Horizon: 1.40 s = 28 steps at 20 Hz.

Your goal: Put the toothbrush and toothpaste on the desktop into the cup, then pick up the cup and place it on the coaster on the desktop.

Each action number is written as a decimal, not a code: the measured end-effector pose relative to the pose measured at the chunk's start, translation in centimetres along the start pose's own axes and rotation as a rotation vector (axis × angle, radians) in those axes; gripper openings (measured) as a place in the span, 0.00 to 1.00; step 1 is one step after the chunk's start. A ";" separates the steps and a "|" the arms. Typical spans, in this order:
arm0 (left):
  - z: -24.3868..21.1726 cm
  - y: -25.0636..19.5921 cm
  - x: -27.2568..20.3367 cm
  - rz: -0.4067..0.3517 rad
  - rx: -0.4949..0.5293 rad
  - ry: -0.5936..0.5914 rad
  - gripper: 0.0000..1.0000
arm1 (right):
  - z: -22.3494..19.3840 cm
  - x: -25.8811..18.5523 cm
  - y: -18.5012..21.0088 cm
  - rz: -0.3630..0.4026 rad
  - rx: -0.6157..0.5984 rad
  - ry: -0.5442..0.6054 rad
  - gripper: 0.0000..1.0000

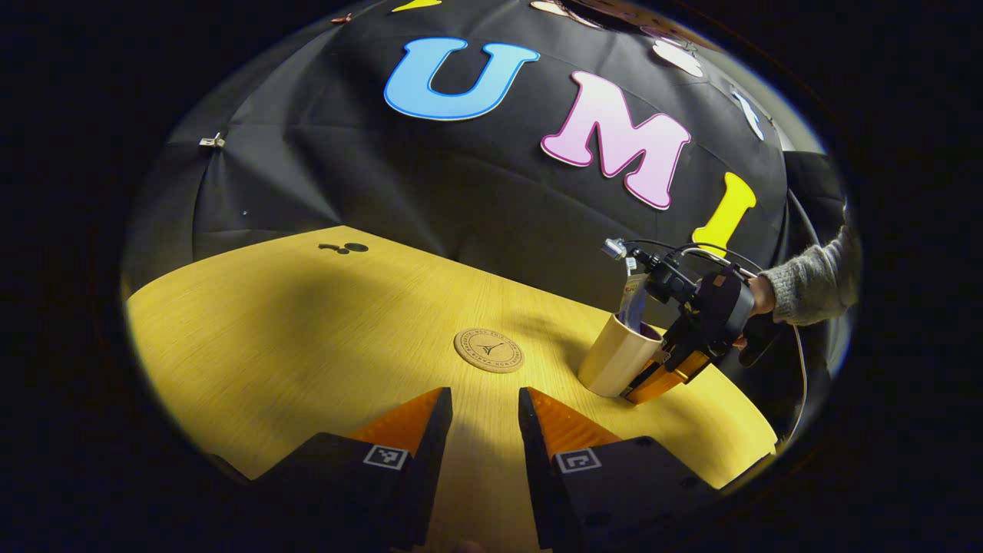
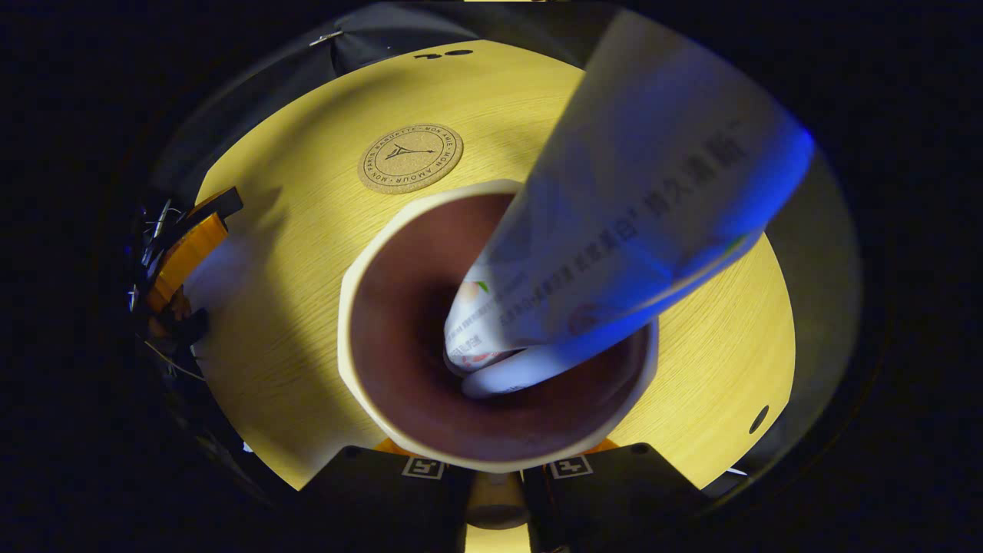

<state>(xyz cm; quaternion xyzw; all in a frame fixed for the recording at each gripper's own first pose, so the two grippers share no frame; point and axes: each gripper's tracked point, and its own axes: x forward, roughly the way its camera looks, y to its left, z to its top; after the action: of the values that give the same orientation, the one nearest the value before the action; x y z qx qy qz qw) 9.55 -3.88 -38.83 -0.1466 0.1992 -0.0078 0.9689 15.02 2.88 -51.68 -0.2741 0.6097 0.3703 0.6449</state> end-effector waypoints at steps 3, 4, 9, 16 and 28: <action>0.0 0.2 0.1 -0.002 -0.004 0.005 0.55 | 0.7 -0.9 -0.2 -0.016 0.007 -0.028 0.41; 0.0 0.2 0.0 -0.004 -0.001 0.005 0.55 | 1.0 -1.2 -0.3 -0.026 0.018 -0.036 0.39; 0.6 0.7 -0.1 -0.023 0.006 0.010 0.55 | 2.5 -2.1 0.4 -0.036 0.044 -0.064 0.33; 2.4 2.5 -1.5 -0.031 0.023 -0.012 0.55 | 7.5 -2.6 2.8 -0.029 0.033 -0.116 0.33; 2.7 6.1 -3.6 -0.006 -0.016 -0.012 0.55 | 15.8 0.0 6.8 0.015 -0.012 -0.157 0.33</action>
<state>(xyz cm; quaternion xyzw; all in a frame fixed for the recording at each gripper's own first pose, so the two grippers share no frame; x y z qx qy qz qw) 7.01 2.93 -36.87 -0.1552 0.1929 -0.0082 0.9688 18.72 19.49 -49.39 -0.2438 0.5572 0.3990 0.6862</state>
